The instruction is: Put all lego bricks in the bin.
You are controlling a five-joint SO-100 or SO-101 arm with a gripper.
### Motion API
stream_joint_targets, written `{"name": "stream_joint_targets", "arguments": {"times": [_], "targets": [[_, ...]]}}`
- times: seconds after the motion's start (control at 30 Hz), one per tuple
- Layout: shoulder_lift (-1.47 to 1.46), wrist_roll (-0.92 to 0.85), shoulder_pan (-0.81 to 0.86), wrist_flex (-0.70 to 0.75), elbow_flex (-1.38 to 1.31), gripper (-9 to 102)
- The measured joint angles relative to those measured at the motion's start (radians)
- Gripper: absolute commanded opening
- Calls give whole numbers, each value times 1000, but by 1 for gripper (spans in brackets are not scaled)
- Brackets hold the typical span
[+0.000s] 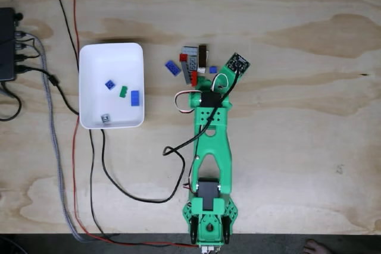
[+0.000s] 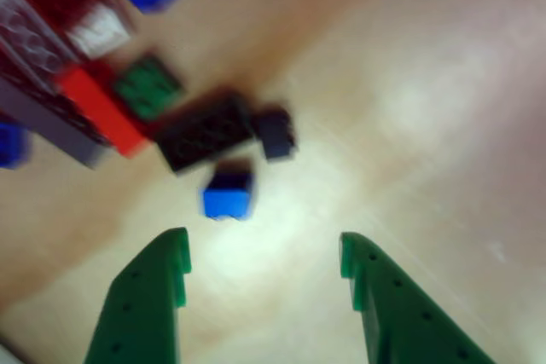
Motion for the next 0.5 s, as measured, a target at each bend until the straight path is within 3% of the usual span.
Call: {"name": "stream_joint_targets", "arguments": {"times": [0.13,0.5], "targets": [[-66,17,-37,-104,43,19],[-187,44,-107,-189,43,16]]}}
